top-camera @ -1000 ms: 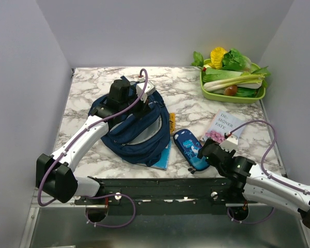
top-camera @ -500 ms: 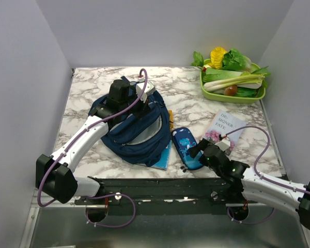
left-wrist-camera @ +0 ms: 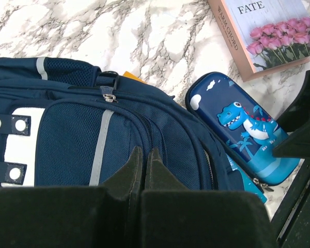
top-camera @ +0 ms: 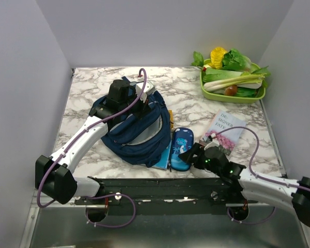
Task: Pack the student bag
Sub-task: Pick up the stationery from the center of the board.
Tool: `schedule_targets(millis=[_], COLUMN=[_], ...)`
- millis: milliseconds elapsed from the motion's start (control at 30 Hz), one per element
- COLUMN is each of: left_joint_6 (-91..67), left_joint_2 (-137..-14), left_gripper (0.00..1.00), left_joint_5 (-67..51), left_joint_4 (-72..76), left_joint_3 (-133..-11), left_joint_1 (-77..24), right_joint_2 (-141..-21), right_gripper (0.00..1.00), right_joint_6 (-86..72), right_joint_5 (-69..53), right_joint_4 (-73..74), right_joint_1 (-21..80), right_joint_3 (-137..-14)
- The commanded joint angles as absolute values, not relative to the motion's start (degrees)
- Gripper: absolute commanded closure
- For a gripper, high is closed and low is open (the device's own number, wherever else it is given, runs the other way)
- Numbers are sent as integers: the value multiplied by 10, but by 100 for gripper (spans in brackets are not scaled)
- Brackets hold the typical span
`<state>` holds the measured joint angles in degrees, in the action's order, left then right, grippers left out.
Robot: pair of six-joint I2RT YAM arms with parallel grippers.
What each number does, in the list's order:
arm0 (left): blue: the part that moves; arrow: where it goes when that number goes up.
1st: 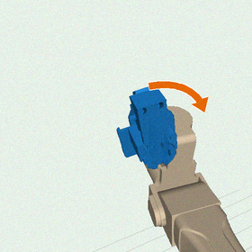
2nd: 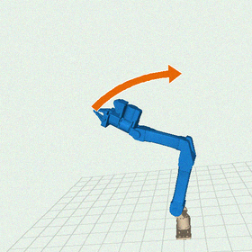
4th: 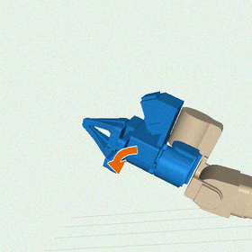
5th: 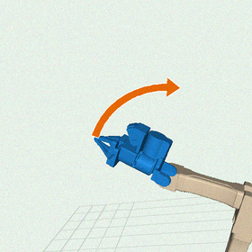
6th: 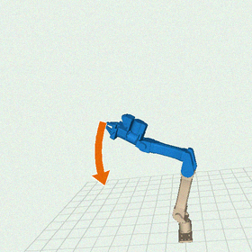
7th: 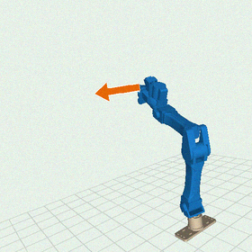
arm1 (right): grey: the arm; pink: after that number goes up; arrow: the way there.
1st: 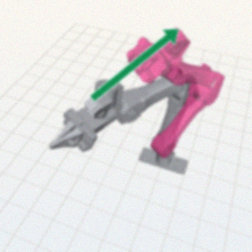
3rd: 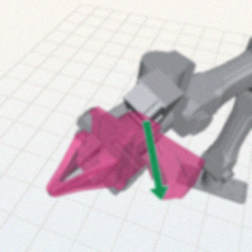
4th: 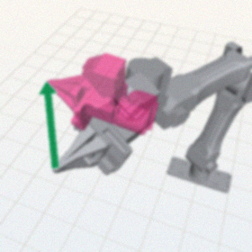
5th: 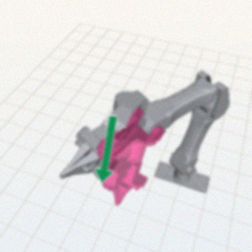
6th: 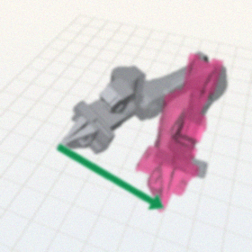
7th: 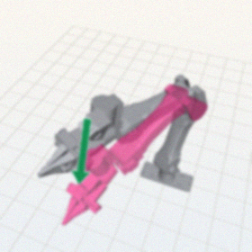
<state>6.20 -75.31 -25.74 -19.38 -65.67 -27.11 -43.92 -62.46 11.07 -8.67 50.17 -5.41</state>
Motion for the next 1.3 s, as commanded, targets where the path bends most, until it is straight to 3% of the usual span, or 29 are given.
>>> schedule_targets(millis=[0, 333, 900, 1000, 1033, 1067, 1267], left_joint_6=[54, 61, 50, 47, 47, 46, 42], left_joint_2=[-729, -722, -721, -719, -719, -719, -717], left_gripper=[100, 100, 100, 100, 100, 100, 100], left_joint_5=[-294, -297, -300, -300, -301, -301, -300], left_joint_4=[-161, -160, -152, -150, -150, -150, -146], left_joint_3=[-683, -670, -665, -664, -664, -664, -662], left_joint_1=[-279, -279, -279, -279, -279, -279, -279], right_joint_2=[-541, -505, -700, -696, -686, -675, -512], right_gripper=[13, 28, 21, 35, 46, 50, 65], right_joint_6=[-583, -504, -497, -484, -482, -479, -461], right_joint_5=[52, 80, 112, 126, 131, 135, 167], right_joint_4=[-200, -252, -228, -229, -227, -212, -90], right_joint_1=[503, 504, 504, 503, 504, 503, 503], right_joint_3=[-103, -142, -186, -196, -199, -200, -202])
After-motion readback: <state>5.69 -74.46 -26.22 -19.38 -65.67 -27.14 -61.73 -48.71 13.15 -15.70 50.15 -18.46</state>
